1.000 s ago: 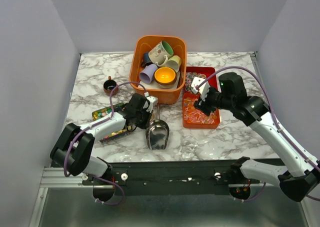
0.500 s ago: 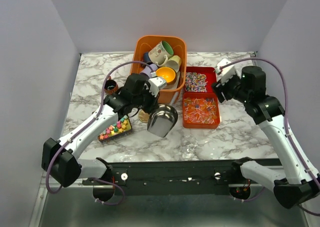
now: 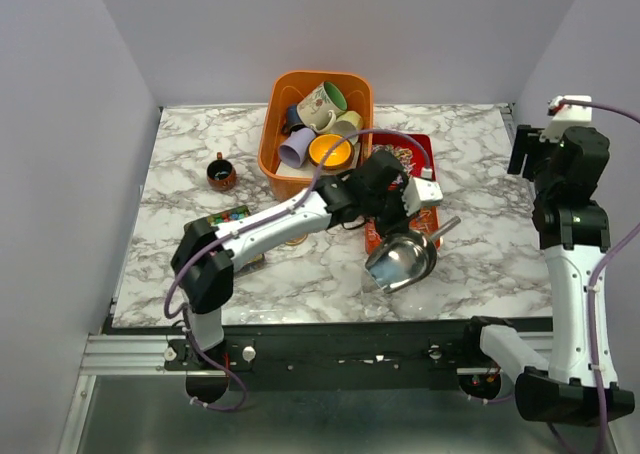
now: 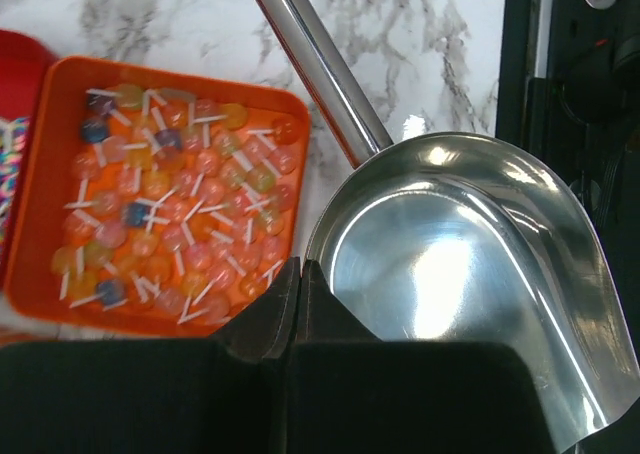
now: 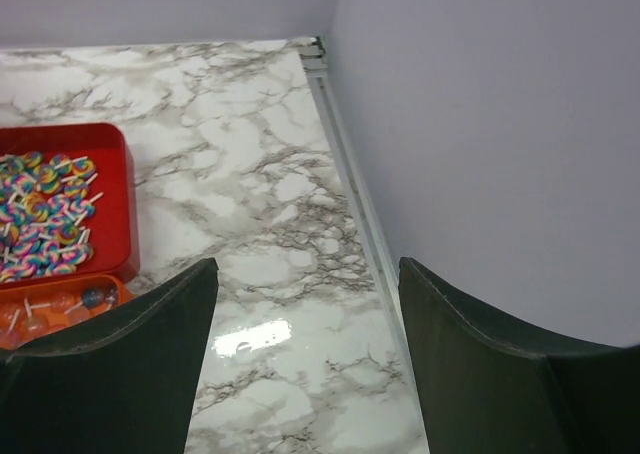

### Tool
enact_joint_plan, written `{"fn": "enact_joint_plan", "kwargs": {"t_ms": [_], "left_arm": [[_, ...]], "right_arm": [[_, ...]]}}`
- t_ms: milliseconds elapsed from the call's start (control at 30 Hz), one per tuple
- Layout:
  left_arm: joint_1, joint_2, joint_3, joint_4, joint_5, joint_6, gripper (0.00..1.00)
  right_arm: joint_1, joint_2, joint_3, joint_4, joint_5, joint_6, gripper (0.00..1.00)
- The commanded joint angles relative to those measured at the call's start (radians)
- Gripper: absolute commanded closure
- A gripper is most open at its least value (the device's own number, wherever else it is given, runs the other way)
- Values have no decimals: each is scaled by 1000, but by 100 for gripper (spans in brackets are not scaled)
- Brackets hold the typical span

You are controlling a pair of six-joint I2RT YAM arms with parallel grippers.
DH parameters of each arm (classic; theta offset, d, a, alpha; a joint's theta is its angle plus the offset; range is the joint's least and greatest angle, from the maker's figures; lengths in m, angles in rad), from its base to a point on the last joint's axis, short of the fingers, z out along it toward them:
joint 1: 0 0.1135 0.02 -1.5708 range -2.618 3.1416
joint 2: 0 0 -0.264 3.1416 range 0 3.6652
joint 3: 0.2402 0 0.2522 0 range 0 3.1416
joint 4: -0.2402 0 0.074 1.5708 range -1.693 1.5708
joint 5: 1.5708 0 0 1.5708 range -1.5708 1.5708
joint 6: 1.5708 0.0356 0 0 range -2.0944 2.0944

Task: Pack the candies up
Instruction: Place the spatula at the center of the board.

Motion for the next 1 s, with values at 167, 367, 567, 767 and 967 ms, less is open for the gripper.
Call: {"fn": "enact_joint_plan", "kwargs": {"t_ms": [167, 367, 567, 767, 967], "left_arm": [[-187, 270, 262, 87, 40, 39, 100], [-240, 494, 521, 99, 28, 25, 100], [-264, 640, 629, 204, -67, -4, 100], [-264, 752, 716, 239, -128, 5, 100], [-264, 829, 750, 238, -134, 9, 100]], "right_arm": [[-66, -124, 44, -12, 52, 39, 20], [-69, -143, 44, -50, 34, 42, 20], [-71, -118, 92, -107, -9, 73, 20], [-69, -146, 55, -109, -69, 53, 20], [-69, -148, 39, -112, -118, 45, 20]]}}
